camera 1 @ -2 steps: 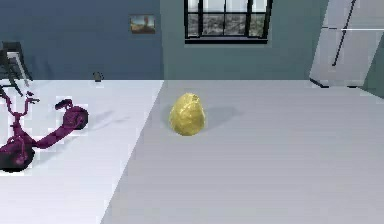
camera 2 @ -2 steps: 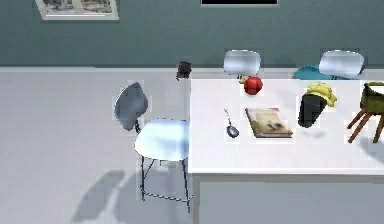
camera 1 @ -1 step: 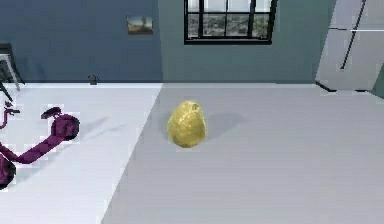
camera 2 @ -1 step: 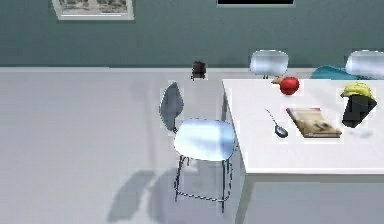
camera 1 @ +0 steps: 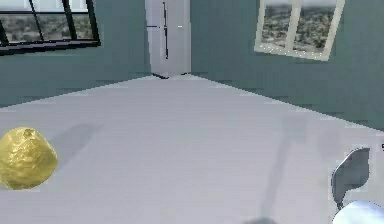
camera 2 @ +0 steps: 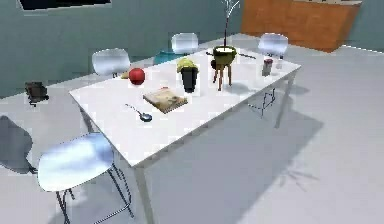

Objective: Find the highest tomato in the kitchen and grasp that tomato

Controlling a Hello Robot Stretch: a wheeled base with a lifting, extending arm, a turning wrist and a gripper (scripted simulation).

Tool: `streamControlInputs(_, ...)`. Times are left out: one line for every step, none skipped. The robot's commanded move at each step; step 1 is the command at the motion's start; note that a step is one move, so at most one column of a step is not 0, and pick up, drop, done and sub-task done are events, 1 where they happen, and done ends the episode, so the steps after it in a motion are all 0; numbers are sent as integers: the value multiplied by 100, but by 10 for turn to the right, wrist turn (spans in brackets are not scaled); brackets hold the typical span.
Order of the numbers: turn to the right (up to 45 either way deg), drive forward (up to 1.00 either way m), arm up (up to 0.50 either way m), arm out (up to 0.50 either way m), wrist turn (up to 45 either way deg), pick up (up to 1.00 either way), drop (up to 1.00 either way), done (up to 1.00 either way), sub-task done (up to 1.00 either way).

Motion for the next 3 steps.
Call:
streamControlInputs(0,95,0,0,0,0,0,0,0)
streamControlInputs(450,0,0,0,0,0,0,0,0)
streamControlInputs(0,85,0,0,0,0,0,0,0)
